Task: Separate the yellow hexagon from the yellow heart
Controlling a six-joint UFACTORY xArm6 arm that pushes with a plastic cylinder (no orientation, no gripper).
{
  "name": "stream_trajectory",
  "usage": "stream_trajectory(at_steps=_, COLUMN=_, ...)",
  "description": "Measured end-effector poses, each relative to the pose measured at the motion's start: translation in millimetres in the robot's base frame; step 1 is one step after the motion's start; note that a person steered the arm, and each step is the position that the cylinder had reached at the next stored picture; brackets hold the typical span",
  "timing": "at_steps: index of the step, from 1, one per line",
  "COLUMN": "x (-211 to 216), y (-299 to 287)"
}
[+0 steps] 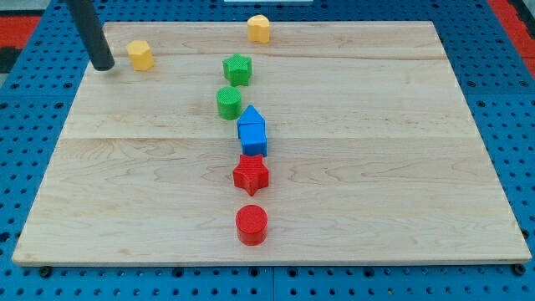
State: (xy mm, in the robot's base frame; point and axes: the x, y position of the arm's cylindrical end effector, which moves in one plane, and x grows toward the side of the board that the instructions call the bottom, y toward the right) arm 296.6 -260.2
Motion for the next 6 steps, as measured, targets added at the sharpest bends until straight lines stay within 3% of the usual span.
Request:
stream_trajectory(at_steps=2, x=-18.3, y=57.2)
stream_trajectory(at_steps=4, x=4.1, y=47.1)
stream_trajectory(at_steps=6, x=8.7, y=125.5)
